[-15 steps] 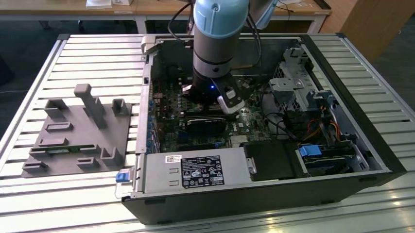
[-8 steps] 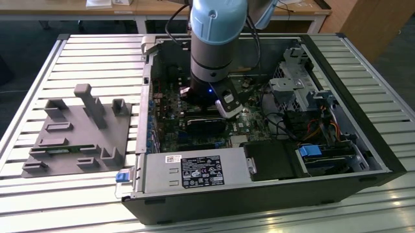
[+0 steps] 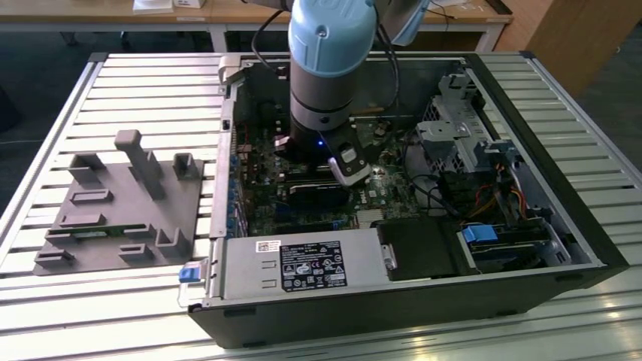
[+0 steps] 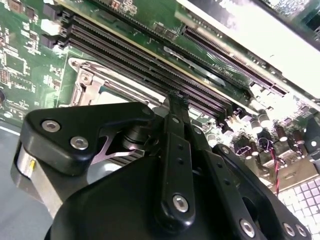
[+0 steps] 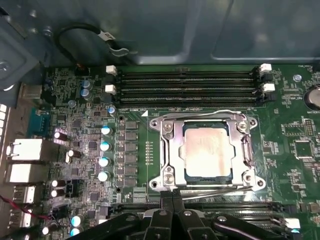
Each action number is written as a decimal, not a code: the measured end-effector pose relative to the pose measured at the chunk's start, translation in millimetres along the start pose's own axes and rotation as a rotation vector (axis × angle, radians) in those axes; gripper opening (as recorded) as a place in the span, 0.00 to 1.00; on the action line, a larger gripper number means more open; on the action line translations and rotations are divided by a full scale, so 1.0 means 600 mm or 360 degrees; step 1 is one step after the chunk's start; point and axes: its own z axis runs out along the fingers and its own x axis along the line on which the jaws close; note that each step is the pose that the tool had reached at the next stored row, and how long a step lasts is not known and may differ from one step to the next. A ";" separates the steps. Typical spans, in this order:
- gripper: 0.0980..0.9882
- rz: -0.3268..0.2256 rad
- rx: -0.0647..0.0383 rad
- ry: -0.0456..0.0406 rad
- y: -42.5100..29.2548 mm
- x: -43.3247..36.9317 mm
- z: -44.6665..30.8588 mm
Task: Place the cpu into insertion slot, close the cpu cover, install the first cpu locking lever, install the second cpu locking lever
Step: 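Install the second cpu locking lever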
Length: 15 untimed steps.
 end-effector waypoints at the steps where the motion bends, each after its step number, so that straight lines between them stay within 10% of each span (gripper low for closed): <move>1: 0.01 0.0000 -0.0003 0.0000 0.000 0.001 0.001; 15: 0.01 -0.0001 -0.0040 -0.0001 -0.003 0.009 0.010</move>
